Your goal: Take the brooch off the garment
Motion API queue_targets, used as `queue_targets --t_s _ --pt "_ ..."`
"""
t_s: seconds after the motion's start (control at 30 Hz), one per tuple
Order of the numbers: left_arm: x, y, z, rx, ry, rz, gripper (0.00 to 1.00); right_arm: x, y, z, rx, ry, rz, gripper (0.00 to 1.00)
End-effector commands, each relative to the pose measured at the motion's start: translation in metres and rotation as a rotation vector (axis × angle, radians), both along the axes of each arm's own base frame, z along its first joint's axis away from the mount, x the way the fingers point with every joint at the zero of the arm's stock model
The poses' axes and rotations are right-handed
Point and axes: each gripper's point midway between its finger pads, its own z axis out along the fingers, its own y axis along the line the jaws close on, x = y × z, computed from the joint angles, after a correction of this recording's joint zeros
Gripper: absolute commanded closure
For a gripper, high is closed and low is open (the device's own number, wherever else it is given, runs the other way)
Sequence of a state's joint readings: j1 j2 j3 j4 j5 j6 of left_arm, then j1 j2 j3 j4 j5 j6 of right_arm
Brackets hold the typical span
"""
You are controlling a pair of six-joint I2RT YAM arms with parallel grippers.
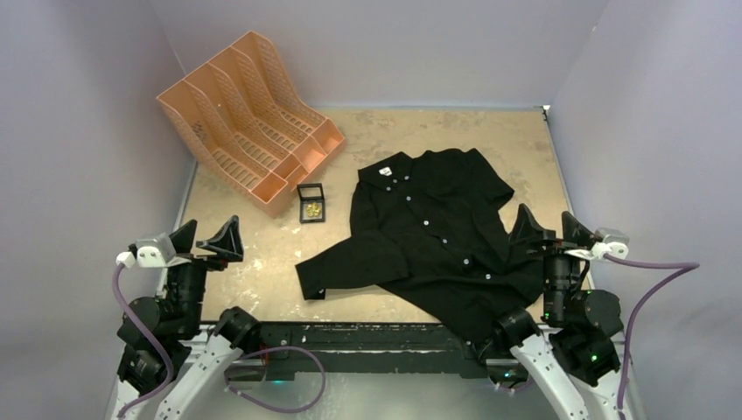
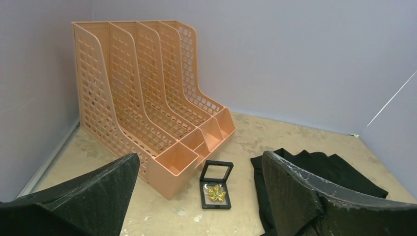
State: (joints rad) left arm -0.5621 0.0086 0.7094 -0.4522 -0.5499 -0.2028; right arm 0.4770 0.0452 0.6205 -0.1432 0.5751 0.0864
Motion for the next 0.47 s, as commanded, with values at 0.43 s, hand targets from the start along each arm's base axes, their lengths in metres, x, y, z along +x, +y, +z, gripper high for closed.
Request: queue_targets --t_s 0.43 --pt "0.0039 -0.0011 0.0102 0.040 -0.069 0.019 0.05 0.0123 0.0023 0.0008 -0.024 -0.008 -0.023 0.02"
